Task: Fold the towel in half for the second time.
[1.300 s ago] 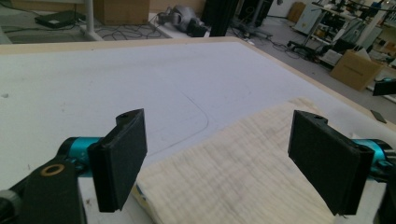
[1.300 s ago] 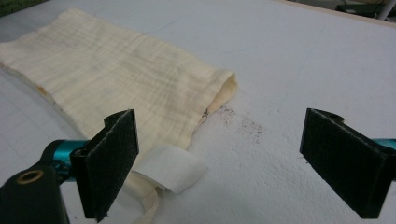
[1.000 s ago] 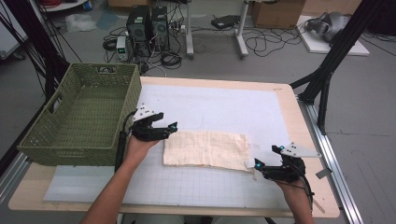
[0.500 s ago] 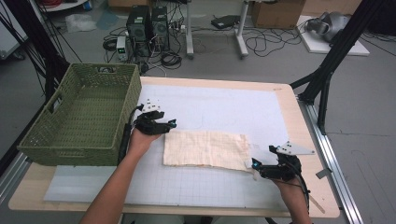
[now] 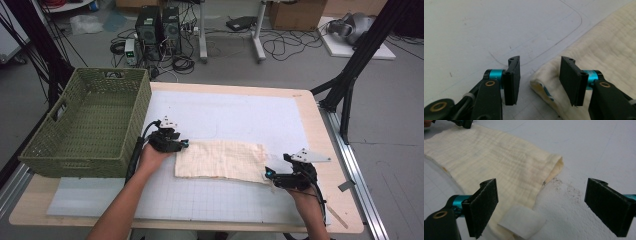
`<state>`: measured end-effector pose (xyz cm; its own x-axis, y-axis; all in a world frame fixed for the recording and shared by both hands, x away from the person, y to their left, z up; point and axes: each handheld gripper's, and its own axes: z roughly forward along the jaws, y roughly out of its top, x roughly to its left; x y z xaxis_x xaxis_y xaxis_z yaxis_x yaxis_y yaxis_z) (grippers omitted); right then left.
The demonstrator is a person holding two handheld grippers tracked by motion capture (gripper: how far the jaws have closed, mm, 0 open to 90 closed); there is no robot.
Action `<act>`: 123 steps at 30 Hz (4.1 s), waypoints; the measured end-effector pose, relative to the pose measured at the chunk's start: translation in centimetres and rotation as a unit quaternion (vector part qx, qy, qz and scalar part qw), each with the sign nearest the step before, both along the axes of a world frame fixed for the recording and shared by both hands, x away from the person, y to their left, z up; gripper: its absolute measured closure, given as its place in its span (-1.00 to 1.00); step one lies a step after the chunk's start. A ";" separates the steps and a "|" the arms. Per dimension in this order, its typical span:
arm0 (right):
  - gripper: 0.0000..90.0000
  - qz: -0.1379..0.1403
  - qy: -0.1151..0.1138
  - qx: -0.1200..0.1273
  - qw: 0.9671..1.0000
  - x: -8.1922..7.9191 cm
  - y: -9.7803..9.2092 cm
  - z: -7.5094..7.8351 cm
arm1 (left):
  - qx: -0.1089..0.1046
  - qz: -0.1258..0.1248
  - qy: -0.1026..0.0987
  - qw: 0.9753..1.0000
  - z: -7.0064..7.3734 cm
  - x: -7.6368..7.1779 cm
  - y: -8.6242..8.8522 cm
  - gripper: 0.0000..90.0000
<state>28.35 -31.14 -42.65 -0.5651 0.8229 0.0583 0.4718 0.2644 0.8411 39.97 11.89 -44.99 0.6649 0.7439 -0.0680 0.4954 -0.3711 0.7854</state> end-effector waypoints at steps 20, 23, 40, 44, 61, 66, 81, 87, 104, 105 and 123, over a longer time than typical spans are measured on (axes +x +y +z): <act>-0.76 -0.005 -0.006 0.004 1.000 0.2 -0.1 0.3 | -0.020 -0.009 0.011 1.000 0.3 -0.5 -0.3 0.34; -0.75 -0.008 -0.006 -0.003 1.000 0.7 -0.3 0.3 | 0.006 -0.010 0.002 1.000 0.3 -0.6 -0.4 0.67; 0.00 0.040 0.071 -0.053 0.995 10.3 2.2 -0.2 | -0.008 0.000 0.006 1.000 0.6 -0.7 0.1 0.94; 0.27 0.055 0.086 -0.070 0.992 10.5 2.7 -0.9 | -0.012 0.000 0.007 1.000 0.6 -0.7 0.1 0.94; 0.93 0.049 0.024 -0.099 0.994 9.8 3.2 0.1 | -0.042 0.019 -0.030 0.998 2.0 -1.2 1.1 0.95; 0.93 0.051 -0.003 -0.101 0.994 8.8 3.2 0.4 | -0.052 0.013 -0.040 0.998 2.8 -2.0 0.9 0.95; 0.92 0.069 -0.042 -0.096 0.992 5.0 3.0 0.8 | -0.087 -0.011 -0.050 0.995 2.8 -5.8 1.5 0.95; 0.91 0.065 -0.050 -0.085 0.993 3.2 2.4 0.5 | -0.089 -0.027 -0.051 0.994 2.5 -7.3 1.3 0.95; 0.90 0.080 -0.047 -0.088 0.992 -0.4 2.1 -1.2 | -0.079 -0.050 -0.039 0.995 0.8 -10.0 1.5 0.94; 0.91 0.080 -0.045 -0.090 0.992 -0.5 2.1 -1.2 | -0.075 -0.052 -0.036 0.995 0.7 -10.1 1.5 0.94; 0.88 0.086 -0.038 -0.087 0.992 -1.4 1.9 -1.3 | -0.092 -0.025 -0.090 0.991 3.4 -10.3 1.7 0.23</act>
